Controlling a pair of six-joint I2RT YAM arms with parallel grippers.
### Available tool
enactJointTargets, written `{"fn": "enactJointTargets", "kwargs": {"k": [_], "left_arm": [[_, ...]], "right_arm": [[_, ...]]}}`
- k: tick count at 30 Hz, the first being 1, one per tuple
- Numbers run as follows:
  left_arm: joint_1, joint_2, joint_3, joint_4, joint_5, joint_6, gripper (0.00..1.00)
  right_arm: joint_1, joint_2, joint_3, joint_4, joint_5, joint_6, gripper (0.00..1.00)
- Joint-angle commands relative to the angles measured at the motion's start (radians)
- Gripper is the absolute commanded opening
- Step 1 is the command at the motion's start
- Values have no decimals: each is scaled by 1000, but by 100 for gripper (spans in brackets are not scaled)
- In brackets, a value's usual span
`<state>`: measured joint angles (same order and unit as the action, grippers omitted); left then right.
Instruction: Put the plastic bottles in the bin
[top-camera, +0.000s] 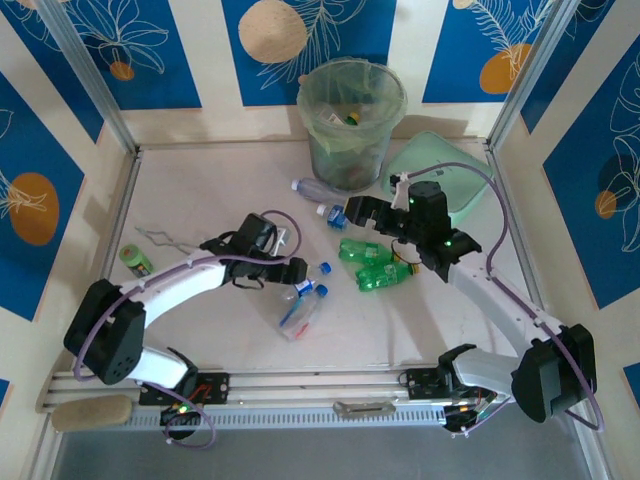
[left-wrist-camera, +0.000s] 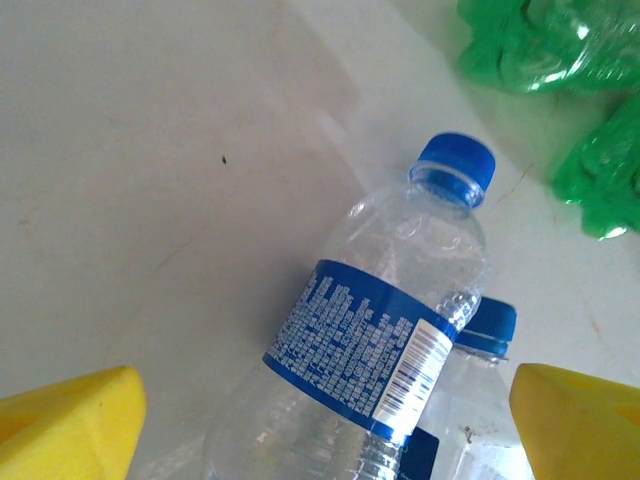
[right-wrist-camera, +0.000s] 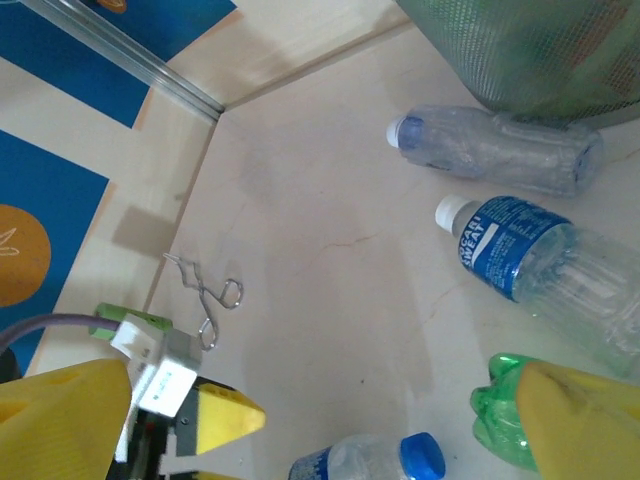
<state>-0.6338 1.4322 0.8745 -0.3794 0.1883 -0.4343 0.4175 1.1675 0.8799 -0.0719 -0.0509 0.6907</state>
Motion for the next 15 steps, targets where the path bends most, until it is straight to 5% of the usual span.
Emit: {"fn": "enactJointTargets", "kwargs": {"k": [1, 15], "left_arm": [[-26, 31, 37, -71, -27, 61, 91], [-56, 113, 59, -83, -69, 112, 84]], "right_arm": [[19, 21, -10, 73, 37, 73, 99], [28, 99, 42, 77, 20, 98, 99]]}}
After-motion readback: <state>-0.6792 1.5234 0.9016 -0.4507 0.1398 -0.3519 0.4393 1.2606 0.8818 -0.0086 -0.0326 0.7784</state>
